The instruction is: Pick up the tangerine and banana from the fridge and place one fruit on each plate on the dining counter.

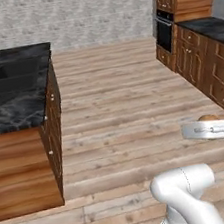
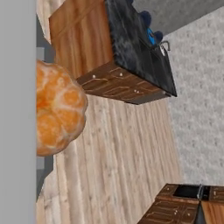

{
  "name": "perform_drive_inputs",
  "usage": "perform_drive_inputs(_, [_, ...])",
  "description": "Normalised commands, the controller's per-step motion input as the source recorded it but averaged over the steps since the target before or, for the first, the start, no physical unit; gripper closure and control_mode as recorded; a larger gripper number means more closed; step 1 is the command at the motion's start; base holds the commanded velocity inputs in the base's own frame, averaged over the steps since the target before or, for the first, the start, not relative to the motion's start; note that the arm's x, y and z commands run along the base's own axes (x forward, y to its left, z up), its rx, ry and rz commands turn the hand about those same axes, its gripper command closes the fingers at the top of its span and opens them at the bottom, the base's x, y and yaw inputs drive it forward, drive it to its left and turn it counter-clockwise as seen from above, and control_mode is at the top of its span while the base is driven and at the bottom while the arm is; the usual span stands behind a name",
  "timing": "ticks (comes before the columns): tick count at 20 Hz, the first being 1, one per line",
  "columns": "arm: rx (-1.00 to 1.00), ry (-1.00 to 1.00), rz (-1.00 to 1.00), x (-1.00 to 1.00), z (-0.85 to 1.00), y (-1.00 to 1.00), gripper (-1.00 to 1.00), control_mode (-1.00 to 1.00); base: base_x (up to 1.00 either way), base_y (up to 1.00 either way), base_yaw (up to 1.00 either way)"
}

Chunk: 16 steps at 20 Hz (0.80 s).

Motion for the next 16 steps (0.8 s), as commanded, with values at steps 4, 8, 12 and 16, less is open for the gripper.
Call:
perform_drive_inputs(4, [0.00, 0.00, 0.00, 0.00, 0.00, 0.00, 1.00, 1.00, 0.10, 0.98, 0.39])
perform_drive_inputs(8, [0.00, 0.00, 0.00, 0.00, 0.00, 0.00, 1.00, 1.00, 0.08, 1.00, 0.28])
perform_drive_inputs(12, [0.00, 0.00, 0.00, 0.00, 0.00, 0.00, 1.00, 1.00, 0.12, 1.00, 0.23])
perform_drive_inputs(16, [0.00, 0.00, 0.00, 0.00, 0.00, 0.00, 1.00, 1.00, 0.16, 1.00, 0.19])
